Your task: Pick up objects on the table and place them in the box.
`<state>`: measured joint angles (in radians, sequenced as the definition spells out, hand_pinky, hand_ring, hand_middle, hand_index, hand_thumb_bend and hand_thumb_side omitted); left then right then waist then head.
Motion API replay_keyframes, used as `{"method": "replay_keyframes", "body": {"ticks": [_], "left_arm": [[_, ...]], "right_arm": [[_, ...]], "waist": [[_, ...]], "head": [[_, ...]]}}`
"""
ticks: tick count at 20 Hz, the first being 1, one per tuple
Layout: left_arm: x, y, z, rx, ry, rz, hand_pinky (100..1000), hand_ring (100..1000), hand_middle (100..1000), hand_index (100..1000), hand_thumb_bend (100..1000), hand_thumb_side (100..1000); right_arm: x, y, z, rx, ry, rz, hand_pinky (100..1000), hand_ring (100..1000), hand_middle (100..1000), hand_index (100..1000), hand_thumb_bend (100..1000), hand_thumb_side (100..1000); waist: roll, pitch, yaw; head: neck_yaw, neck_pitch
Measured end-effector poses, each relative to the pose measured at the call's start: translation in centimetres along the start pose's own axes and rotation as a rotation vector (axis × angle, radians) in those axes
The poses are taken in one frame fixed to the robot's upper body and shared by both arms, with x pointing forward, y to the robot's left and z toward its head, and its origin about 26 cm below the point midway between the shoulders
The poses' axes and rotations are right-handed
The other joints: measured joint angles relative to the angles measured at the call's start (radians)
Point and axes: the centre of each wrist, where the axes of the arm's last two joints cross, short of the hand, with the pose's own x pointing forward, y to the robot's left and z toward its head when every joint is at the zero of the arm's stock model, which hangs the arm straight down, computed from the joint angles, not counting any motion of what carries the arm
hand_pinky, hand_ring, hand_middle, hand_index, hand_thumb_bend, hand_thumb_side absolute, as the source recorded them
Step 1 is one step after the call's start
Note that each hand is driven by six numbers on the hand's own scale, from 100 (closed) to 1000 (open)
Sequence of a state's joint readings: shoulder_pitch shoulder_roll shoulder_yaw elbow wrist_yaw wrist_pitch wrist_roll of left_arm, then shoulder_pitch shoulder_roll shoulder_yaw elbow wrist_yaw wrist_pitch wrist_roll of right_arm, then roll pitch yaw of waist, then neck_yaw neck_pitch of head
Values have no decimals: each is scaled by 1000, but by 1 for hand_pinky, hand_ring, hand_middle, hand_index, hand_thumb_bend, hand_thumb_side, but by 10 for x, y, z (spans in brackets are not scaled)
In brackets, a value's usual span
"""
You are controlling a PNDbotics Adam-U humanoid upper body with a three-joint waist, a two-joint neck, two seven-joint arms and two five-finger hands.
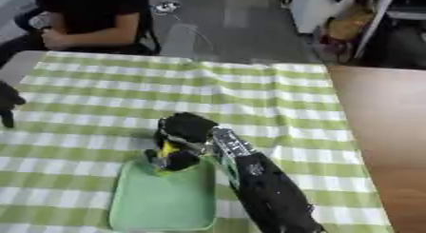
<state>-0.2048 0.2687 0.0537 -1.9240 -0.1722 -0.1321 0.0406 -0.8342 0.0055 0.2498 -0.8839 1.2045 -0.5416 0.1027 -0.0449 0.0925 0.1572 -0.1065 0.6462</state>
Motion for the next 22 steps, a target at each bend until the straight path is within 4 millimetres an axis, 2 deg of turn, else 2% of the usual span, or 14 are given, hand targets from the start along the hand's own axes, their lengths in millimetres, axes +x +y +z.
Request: {"method": "replay_keyframes", "body": {"ticks": [7, 22], "left_arm": [[0, -1, 0, -4, -1, 2, 235, 466, 485, 430, 617, 1000], [2, -4, -2, -14, -8, 18, 236, 466, 486, 430, 614, 1000]], "right_arm": [[5, 9, -4, 9, -11, -11, 100, 100, 164, 383, 100, 666], [13, 9, -10, -60, -37, -25, 100, 100, 182, 395, 100, 665]], "waist": [[0, 0, 0], [1, 1, 6]], "head": [[0, 0], [-1, 0]]}}
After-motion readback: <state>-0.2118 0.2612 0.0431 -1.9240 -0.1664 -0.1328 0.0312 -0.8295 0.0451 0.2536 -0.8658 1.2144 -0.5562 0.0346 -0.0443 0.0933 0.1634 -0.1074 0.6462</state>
